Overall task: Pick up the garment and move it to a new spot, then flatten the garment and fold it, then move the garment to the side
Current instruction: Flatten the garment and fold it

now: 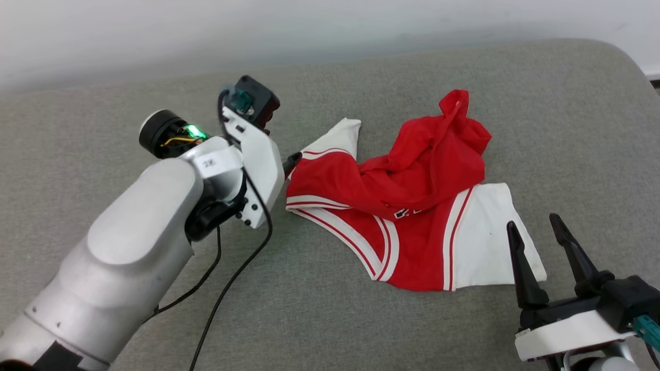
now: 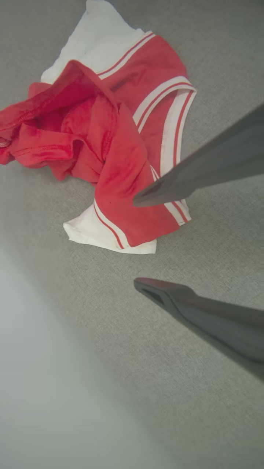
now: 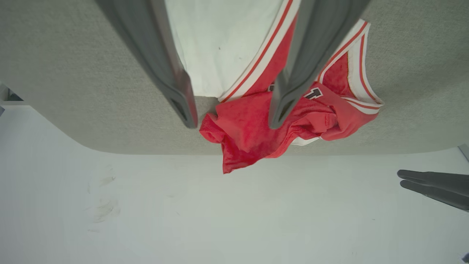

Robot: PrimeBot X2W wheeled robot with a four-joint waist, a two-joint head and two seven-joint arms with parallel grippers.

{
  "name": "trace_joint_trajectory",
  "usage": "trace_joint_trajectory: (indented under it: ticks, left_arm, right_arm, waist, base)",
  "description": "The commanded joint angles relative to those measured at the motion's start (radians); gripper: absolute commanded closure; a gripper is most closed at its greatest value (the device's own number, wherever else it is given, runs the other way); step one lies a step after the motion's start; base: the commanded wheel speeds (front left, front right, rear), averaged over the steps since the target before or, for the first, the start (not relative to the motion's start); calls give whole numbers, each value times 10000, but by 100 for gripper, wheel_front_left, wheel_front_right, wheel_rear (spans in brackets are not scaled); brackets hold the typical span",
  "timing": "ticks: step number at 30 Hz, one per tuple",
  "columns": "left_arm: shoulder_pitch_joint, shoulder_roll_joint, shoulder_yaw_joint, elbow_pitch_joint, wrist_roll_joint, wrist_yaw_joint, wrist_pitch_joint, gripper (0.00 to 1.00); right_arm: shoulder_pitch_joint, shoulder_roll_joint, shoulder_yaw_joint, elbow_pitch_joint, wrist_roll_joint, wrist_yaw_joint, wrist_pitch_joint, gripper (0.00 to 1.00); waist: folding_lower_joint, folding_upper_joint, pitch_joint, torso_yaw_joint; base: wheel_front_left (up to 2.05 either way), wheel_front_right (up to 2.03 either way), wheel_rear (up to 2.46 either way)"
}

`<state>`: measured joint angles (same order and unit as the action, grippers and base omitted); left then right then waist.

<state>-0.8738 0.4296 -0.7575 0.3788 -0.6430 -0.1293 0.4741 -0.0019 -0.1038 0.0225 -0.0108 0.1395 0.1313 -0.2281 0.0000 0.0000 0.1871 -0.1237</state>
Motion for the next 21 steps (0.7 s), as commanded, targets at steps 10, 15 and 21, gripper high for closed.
trace_joint_trajectory:
  ticks: [10, 15, 21]
  left_arm:
    - [-1534, 271, -2574, 982, -1584, -3, 1528, 0]
    - [-1735, 267, -3355, 1621, -2041, -3, 1529, 0]
    - [-1574, 339, -4444, 1932, -2591, -7, 1501, 0]
  right_arm:
    - [-819, 134, 155, 255, 61, -11, -148, 0]
    - [-1121, 183, 262, 469, 93, -11, -221, 0]
    - [-1271, 199, 153, 657, 108, -11, -296, 0]
  waist:
    - [0, 0, 1114, -599]
    - [0, 0, 1491, -804]
    - [0, 0, 1676, -897]
  base:
    - [0, 0, 0]
    - [0, 0, 0]
    - [0, 0, 0]
